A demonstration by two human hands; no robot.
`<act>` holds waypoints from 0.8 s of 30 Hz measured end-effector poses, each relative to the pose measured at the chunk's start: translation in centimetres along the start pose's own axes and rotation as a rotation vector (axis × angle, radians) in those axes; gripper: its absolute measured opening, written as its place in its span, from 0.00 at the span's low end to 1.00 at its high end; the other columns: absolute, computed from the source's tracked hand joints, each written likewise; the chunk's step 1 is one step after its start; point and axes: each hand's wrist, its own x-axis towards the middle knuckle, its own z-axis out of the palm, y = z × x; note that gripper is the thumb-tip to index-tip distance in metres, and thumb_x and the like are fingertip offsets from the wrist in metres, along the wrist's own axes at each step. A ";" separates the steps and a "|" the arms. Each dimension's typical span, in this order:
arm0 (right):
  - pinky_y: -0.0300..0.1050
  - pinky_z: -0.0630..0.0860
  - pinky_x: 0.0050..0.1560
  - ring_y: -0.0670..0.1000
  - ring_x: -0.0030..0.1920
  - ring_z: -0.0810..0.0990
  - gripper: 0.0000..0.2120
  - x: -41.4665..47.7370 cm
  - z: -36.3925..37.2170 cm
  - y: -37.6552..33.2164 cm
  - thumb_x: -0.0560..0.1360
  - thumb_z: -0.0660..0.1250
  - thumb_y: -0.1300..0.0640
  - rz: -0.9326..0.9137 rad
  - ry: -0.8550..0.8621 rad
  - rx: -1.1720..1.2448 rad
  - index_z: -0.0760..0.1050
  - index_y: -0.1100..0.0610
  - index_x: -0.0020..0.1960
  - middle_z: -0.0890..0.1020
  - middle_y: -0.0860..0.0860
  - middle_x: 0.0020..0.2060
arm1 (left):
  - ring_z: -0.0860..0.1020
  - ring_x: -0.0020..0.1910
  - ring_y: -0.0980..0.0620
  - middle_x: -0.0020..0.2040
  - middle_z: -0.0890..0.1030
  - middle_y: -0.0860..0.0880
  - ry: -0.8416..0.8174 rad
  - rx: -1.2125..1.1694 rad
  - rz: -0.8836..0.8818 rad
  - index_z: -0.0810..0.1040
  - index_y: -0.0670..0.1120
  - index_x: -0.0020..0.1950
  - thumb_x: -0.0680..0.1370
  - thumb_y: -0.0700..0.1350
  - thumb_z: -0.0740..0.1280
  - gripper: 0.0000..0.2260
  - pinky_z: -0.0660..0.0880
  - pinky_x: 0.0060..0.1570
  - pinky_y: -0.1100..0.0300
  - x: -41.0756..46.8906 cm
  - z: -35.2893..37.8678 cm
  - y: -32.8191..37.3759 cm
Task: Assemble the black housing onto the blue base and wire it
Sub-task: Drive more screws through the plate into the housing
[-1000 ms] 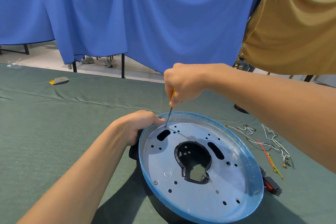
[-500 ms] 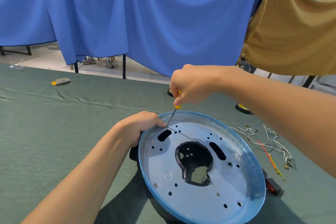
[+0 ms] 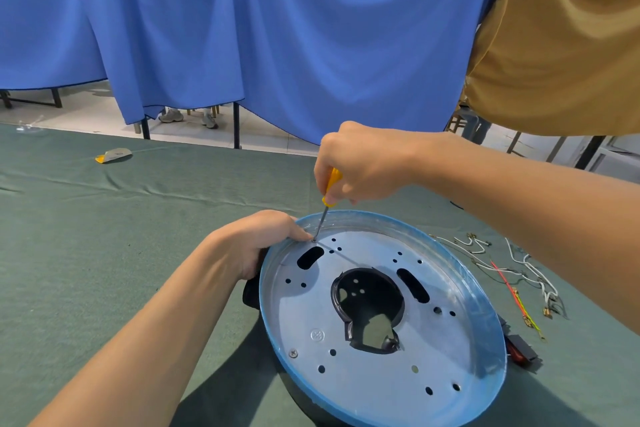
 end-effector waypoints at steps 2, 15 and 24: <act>0.36 0.69 0.24 0.45 0.32 0.78 0.04 0.1 0.1 -0.4 0.75 0.69 0.57 -0.004 -0.007 -0.021 0.82 0.54 0.42 0.78 0.46 0.25 | 0.81 0.33 0.42 0.45 0.83 0.36 0.008 0.019 0.007 0.77 0.34 0.62 0.77 0.36 0.65 0.14 0.79 0.35 0.54 0.1 0.0 0.0; 0.29 0.63 0.19 0.46 0.20 0.74 0.17 2.8 -0.5 -2.1 0.76 0.63 0.63 0.292 -0.077 0.145 0.71 0.56 0.29 0.73 0.45 0.15 | 0.81 0.32 0.42 0.42 0.83 0.37 -0.031 0.035 0.008 0.78 0.34 0.61 0.78 0.34 0.62 0.13 0.80 0.33 0.54 0.1 -0.1 0.0; 0.36 0.73 0.30 0.46 0.21 0.78 0.14 1.3 -0.6 -1.9 0.80 0.62 0.57 0.369 -0.057 0.297 0.72 0.58 0.36 0.78 0.48 0.19 | 0.82 0.29 0.43 0.39 0.84 0.38 -0.025 0.021 -0.027 0.79 0.36 0.59 0.77 0.38 0.65 0.12 0.78 0.29 0.55 0.1 -0.1 0.1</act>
